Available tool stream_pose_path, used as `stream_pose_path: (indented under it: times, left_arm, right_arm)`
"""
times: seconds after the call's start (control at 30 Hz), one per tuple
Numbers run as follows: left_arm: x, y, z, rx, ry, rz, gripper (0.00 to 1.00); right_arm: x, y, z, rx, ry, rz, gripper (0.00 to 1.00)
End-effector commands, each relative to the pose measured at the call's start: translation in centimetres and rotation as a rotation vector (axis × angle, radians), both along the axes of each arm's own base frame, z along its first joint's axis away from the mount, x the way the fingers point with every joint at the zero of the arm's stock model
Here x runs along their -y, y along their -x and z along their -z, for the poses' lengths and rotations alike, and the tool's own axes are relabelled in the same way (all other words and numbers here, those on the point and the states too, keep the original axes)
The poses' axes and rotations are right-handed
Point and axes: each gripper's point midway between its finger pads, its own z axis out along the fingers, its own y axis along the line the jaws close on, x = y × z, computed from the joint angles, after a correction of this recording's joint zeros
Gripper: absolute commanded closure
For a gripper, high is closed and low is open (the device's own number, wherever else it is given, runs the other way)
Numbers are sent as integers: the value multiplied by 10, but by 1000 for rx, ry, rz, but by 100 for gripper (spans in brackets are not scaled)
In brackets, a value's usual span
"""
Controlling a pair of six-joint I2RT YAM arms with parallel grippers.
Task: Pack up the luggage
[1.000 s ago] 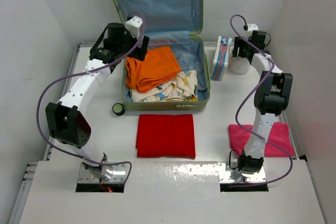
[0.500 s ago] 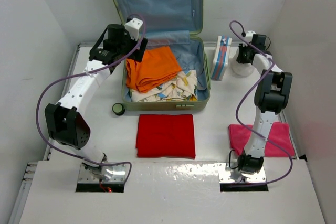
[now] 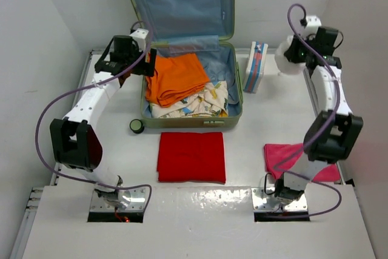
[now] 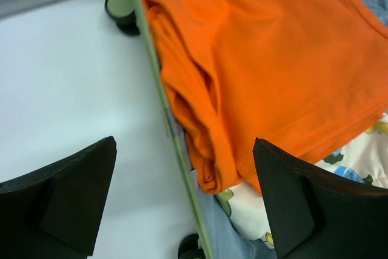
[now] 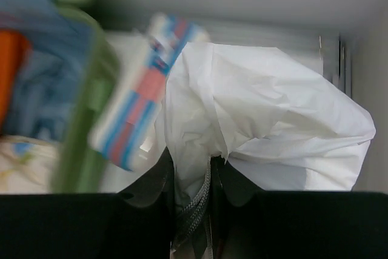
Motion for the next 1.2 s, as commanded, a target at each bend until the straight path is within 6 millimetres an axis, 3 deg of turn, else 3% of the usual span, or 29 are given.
stream_pose_path:
  times: [0.0,0.03,0.07,0.13,0.17,0.23,0.27,0.33,0.37,0.43,0.47,0.53,0.57,0.6,0.63,0.73,0.77,0.8,1.03,1.1,1.17]
  left_arm:
    - [-12,5,-7,2,118,-50,4]
    - [-11,6,1,-19,120,-43,4]
    - [-16,7,3,-30,136,-57,4]
    - [-18,8,7,-43,153,-58,4]
    - [-20,9,3,-34,160,-57,4]
    - [-25,15,2,-32,160,-68,4]
    - [-30,19,1,-28,161,-77,4]
    - [-33,23,-5,-15,167,-77,4]
    - [-38,26,-3,-18,167,-88,4]
    - [-40,35,-5,-11,173,-87,4]
    - [-40,38,-7,-7,173,-87,4]
    - [-42,46,-10,4,178,-87,4]
    - [-47,50,-7,-1,178,-99,4]
    - [-53,51,-10,10,173,-116,4]
    - [-53,53,-8,7,173,-117,4]
    - [-63,58,-15,27,174,-140,4]
    - [-69,61,-15,30,174,-155,4]
    - [-73,62,-11,22,173,-168,4]
    - [-84,69,2,-24,263,-197,4]
    - [-83,70,4,-35,268,-190,4]
    - [-82,71,9,-54,269,-193,4]
  right_arm:
    - [-79,4,-127,330,-13,-236,100]
    - [-90,8,-137,356,-11,-265,100]
    - [-121,11,-146,388,-12,-332,100]
    - [-146,18,-157,425,-9,-392,100]
    - [-184,22,-160,463,28,-488,100]
    - [-213,23,-154,489,56,-553,100]
    - [-228,15,-137,469,64,-567,100]
    - [-252,12,-131,472,64,-601,100]
    - [-265,0,-105,424,72,-593,100]
    - [-277,-13,-102,454,121,-567,100]
    - [-297,-26,-80,419,147,-599,100]
    - [-303,-36,-65,409,215,-602,100]
    - [-317,-47,-43,374,276,-631,100]
    - [-318,-53,-34,359,317,-625,100]
    - [-323,-58,-7,310,353,-650,100]
    - [-324,-80,-2,235,444,-636,100]
    - [-322,-82,32,163,452,-646,100]
    - [-323,-87,18,180,454,-636,100]
    - [-280,-95,78,37,424,-564,100]
    - [-259,-94,101,-22,442,-531,100]
    - [-248,-92,111,-54,419,-529,93]
